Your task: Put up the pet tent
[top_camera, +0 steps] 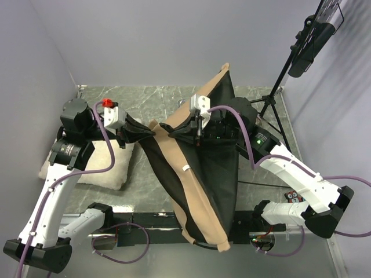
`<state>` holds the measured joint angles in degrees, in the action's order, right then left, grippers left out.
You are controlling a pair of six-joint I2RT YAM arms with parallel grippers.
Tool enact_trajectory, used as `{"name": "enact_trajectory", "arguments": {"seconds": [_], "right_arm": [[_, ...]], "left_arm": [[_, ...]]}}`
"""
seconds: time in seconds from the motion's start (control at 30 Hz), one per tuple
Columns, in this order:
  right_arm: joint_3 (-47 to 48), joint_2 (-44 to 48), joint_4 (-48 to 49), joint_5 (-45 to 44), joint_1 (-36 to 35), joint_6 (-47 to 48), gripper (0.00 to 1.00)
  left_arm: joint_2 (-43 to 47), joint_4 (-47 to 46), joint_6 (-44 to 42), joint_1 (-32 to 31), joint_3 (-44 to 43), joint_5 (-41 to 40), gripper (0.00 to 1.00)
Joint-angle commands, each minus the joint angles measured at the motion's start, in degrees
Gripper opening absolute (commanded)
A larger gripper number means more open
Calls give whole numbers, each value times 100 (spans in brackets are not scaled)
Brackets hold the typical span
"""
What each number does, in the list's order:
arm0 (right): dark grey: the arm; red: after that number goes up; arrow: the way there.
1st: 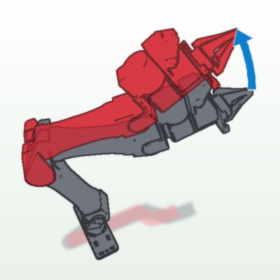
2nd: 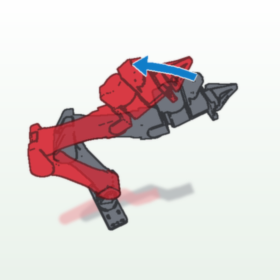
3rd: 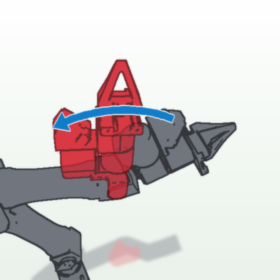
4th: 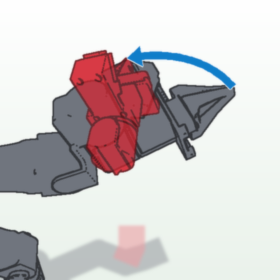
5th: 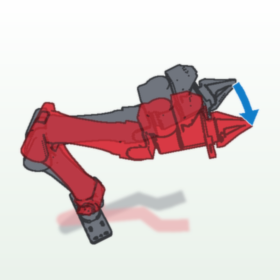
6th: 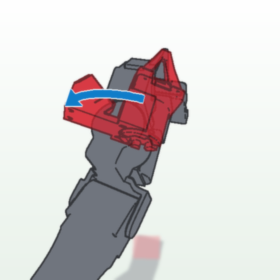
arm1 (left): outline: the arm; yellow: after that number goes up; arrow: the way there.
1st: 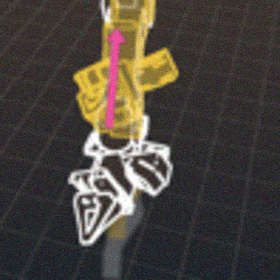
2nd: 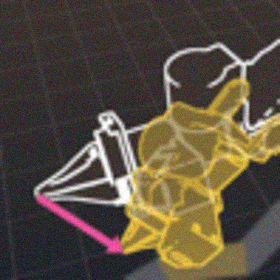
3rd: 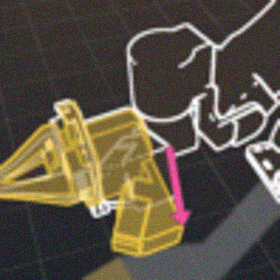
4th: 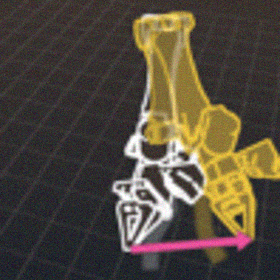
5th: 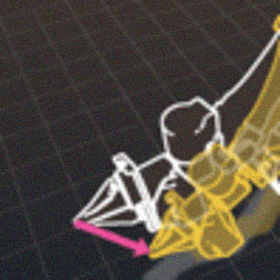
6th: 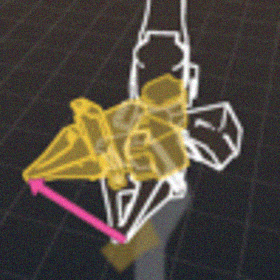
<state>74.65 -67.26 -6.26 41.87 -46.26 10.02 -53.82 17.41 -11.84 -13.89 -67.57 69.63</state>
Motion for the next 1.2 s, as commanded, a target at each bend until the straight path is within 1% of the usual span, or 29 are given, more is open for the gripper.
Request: {"name": "enact_trajectory", "arguments": {"seconds": [0.0,0.03,0.07,0.1,0.23,0.47,0.57,0.6,0.67,0.73,0.77,0.83,0.9,0.93,0.97,1.03,1.07,1.1,1.17], "right_arm": [[593,-146,-233,-12,-23,131,30],[751,-234,-479,-47,-32,193,45],[953,-356,-707,-73,-23,271,53],[1146,-453,-971,-91,-41,342,58],[1894,-910,-1772,-214,-137,606,64],[2395,-1350,-2616,-679,-427,888,71],[2615,-1535,-2801,-881,-445,800,72],[2659,-1570,-2810,-926,-445,765,70],[2712,-1623,-2767,-1022,-454,660,64],[2826,-1719,-2836,-1058,-445,545,54],[2879,-1746,-2880,-979,-445,562,43],[2801,-1738,-2846,-1039,-454,563,26],[2722,-1711,-2775,-1032,-454,571,0],[2643,-1694,-2732,-988,-454,588,0],[2529,-1633,-2618,-892,-419,580,0],[2134,-1378,-2119,-725,-349,536,0],[1985,-1299,-1951,-672,-340,571,0],[1896,-1228,-1888,-601,-331,597,0],[1816,-1175,-1835,-435,-287,554,0]], "left_arm": [[-67,639,-459,-35,-467,-186,1],[-84,771,-582,-44,-528,-230,1],[-111,877,-670,-44,-590,-265,1],[-128,965,-723,-44,-634,-309,1],[-172,1220,-908,-96,-757,-502,1],[-278,1581,-1145,-272,-1003,-977,1],[-287,1616,-1163,-377,-1056,-1109,1],[-304,1695,-1224,-430,-1083,-1170,1],[-330,1818,-1373,-527,-1118,-1371,1],[-366,1976,-1540,-615,-1188,-1530,1],[-374,2081,-1637,-667,-1240,-1609,1],[-392,2135,-1708,-746,-1311,-1872,1],[-401,2187,-1795,-782,-1381,-2058,1],[-375,2170,-1787,-782,-1399,-2084,1],[-340,2066,-1674,-782,-1364,-2146,7],[-138,1724,-1288,-782,-1128,-2190,33],[54,1504,-1086,-773,-988,-2251,42],[221,1276,-954,-773,-821,-2286,45],[477,827,-480,-773,-600,-2436,42]]}}
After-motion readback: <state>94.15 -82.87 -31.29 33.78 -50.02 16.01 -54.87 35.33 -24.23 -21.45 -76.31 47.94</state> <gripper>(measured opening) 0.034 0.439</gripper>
